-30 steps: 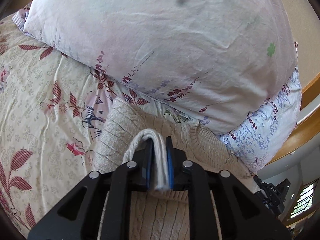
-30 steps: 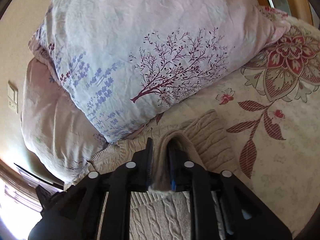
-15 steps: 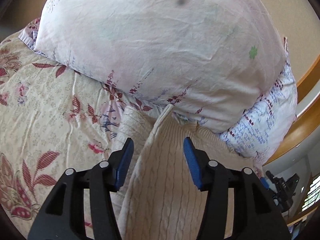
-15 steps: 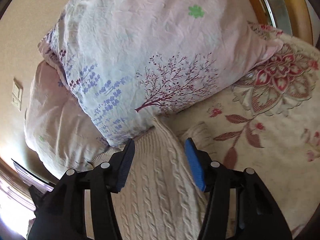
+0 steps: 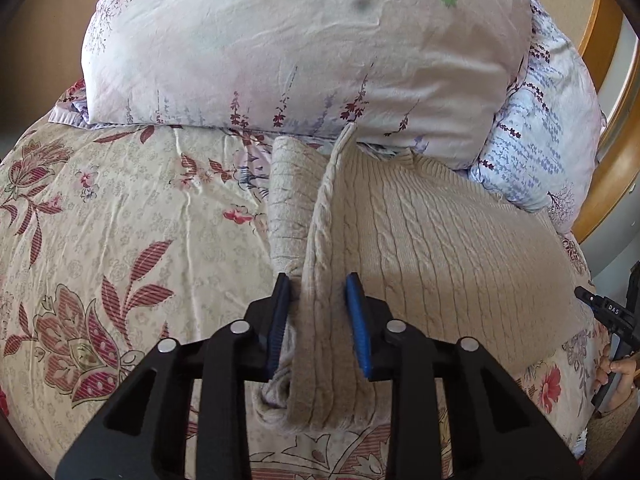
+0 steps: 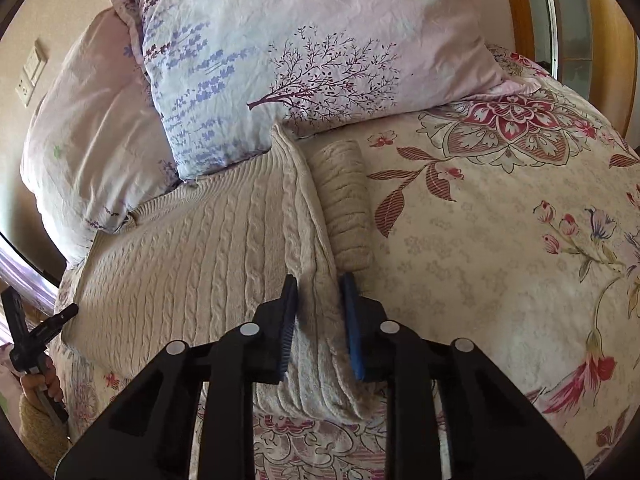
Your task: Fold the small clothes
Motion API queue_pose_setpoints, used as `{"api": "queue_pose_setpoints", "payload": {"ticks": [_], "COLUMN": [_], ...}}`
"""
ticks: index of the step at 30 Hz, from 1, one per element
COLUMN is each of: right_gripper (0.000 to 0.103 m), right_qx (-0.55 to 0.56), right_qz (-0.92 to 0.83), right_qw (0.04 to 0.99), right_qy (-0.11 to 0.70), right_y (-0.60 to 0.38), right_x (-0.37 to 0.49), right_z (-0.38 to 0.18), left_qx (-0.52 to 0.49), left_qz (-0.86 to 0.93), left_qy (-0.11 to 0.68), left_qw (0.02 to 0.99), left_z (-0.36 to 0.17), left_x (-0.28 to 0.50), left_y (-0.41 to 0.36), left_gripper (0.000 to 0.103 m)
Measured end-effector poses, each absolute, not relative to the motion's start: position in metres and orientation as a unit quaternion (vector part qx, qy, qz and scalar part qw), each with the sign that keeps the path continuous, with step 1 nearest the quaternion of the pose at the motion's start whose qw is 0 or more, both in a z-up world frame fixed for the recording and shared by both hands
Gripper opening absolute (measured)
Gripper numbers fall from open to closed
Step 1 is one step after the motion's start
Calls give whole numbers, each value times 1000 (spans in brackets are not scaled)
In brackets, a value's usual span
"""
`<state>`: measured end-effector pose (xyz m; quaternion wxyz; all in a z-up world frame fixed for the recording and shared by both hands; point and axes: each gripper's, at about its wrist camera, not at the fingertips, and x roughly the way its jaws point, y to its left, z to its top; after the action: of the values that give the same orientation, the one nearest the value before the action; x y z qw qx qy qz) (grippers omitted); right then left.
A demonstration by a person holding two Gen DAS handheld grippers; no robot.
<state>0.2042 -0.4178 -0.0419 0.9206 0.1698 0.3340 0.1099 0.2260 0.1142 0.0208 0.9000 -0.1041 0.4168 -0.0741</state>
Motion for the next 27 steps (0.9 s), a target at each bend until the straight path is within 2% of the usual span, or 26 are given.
{"api": "queue_pose_setpoints", "payload": {"ticks": [2, 7, 12, 20, 25, 27], "right_gripper": [13, 11, 10, 9, 10, 15], "right_qx": [169, 147, 147, 152, 108, 93], "right_qz": [109, 108, 97, 64, 42, 39], "right_qw": [924, 938, 942, 931, 937, 938], "right_qy": [325, 294, 286, 325, 328, 332], "right_y": [-417, -408, -406, -413, -401, -397], "right_x": [199, 182, 167, 177, 183, 183], "right_z": [-38, -21, -19, -44, -43, -40], "left_qx": [-107, -107, -109, -102, -85, -72], "left_qz": [-76, -82, -94, -98, -90, -89], "left_qy": [413, 406, 405, 408, 407, 404], "left_qw": [901, 904, 903, 902, 905, 908], "left_z": [22, 27, 30, 23, 19, 21], "left_x": [223, 215, 209, 208, 210, 208], "left_y": [116, 117, 122, 129, 122, 119], "left_gripper": [15, 8, 8, 7, 8, 12]}}
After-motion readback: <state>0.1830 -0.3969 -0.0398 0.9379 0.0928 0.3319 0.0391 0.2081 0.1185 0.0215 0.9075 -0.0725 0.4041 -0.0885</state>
